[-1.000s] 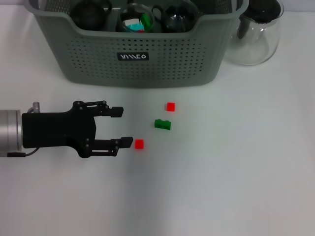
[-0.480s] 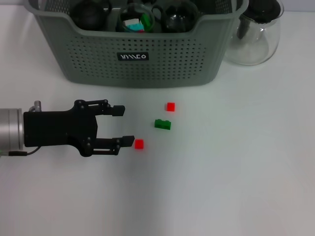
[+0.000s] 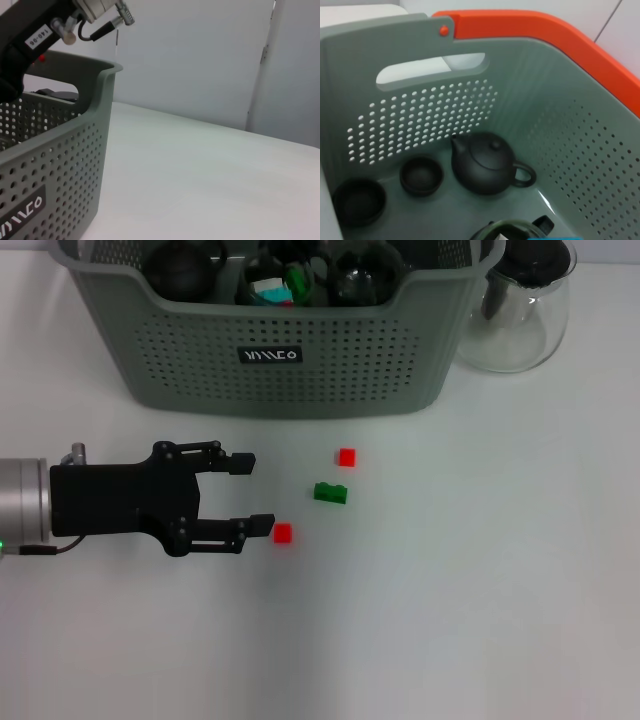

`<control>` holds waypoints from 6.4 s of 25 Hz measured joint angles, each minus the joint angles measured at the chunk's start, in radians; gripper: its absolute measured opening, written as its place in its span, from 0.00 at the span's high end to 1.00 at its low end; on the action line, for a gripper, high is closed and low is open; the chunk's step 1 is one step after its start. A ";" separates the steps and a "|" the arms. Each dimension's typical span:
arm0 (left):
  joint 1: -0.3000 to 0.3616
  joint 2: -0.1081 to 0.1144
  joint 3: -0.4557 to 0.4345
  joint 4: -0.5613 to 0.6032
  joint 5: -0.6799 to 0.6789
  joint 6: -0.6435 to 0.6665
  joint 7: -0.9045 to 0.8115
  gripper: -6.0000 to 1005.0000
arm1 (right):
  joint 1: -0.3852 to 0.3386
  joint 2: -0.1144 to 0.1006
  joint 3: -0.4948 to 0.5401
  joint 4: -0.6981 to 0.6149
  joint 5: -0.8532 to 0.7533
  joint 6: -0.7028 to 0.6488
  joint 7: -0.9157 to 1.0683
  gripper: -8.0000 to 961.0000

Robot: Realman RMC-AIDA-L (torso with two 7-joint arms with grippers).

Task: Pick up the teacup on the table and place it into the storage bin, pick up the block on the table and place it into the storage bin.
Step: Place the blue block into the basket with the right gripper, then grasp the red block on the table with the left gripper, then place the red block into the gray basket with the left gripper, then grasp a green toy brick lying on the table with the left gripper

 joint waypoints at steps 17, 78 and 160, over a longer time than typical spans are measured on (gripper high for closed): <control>-0.001 0.001 -0.005 -0.001 0.003 0.006 0.000 0.24 | -0.279 -0.011 0.022 -0.570 0.112 -0.188 -0.005 0.08; -0.244 -0.031 0.979 0.378 0.463 -0.265 -0.812 0.30 | -0.696 -0.011 0.289 -0.780 -0.027 -1.106 -0.113 0.02; -0.482 0.110 0.329 0.229 0.302 -0.568 -1.016 0.58 | -0.630 -0.012 0.364 -0.630 0.000 -1.080 -0.109 0.03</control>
